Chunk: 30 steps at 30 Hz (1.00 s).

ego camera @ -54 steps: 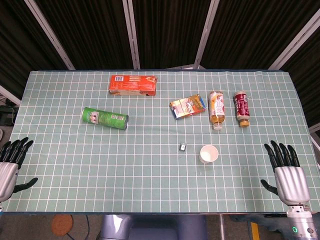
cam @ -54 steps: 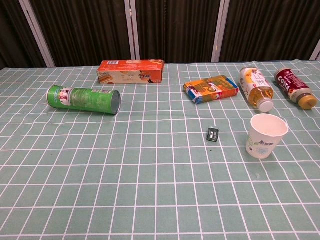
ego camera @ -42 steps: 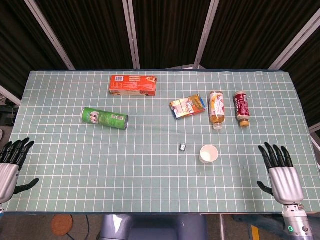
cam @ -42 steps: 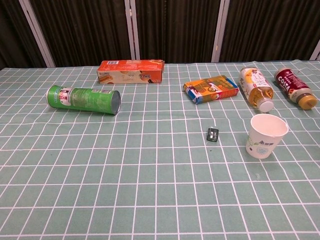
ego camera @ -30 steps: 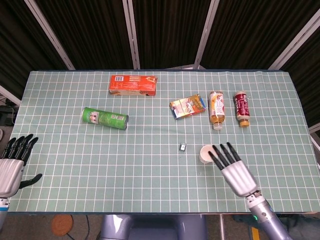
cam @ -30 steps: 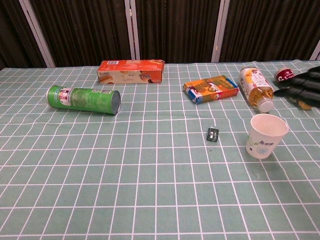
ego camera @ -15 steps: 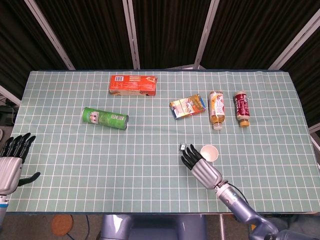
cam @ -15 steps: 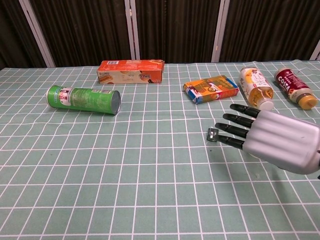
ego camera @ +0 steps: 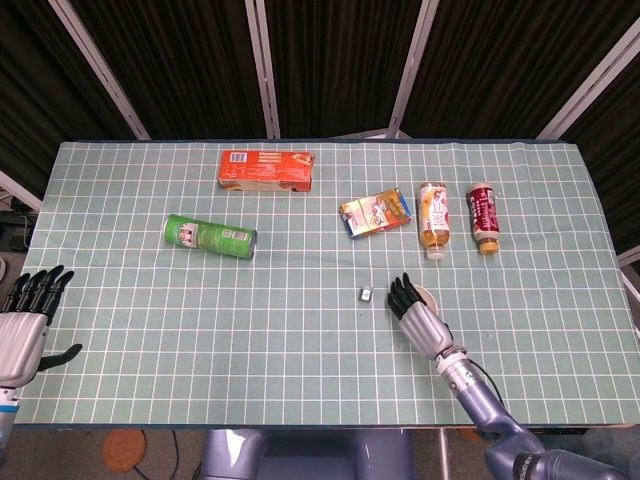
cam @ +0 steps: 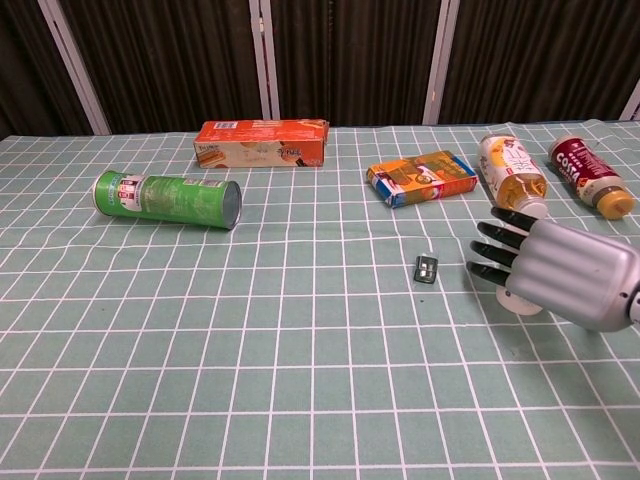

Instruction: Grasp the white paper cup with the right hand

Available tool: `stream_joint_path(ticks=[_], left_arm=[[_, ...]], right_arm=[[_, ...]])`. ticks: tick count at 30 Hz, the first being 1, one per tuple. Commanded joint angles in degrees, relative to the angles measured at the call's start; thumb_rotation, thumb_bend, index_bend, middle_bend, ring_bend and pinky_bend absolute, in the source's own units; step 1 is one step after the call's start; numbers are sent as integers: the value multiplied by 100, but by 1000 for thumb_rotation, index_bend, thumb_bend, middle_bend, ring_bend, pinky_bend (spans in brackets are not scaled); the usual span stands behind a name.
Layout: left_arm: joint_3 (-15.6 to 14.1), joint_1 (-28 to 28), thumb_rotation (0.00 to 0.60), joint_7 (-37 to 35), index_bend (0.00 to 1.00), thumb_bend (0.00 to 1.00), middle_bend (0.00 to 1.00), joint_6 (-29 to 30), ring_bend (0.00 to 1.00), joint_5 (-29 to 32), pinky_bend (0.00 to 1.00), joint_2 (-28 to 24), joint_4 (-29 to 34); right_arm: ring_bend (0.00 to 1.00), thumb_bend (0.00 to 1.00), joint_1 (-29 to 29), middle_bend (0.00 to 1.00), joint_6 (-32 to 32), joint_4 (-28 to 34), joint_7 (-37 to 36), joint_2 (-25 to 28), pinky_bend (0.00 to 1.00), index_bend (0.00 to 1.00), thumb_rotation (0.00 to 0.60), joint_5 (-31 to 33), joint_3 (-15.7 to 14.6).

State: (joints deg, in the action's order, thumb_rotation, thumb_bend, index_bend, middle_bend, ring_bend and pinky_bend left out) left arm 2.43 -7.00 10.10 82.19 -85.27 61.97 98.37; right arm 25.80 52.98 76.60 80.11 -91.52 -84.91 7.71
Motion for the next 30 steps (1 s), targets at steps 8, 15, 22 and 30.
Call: stream_joint_path(ticks=[8,15,22,30], left_arm=[[-13,-22,600,36,0,0,0,-50,0,43,0,8,9],[-33,-27,600,10,0,0,0,-60,0,26,0,-16,32],[-67,-16,600,-28,0,0,0,-44,0,-17,0,-56,76],[-98,-9,600,-45,0,0,0,-35,0,-60,0,-80,111]], right_arm=[[171,164,157,372,397,-360,-490,8,293,233,600,-493,-267],[201,168,195,385,894,-78,-1882,237,338,235,600,-761,-234],[205,166,138,384,1029,615,-4450,569,351,236,600,-446,-122],[208,165,273,386,515,720,-6541,760,346,236,600,-275,-292]])
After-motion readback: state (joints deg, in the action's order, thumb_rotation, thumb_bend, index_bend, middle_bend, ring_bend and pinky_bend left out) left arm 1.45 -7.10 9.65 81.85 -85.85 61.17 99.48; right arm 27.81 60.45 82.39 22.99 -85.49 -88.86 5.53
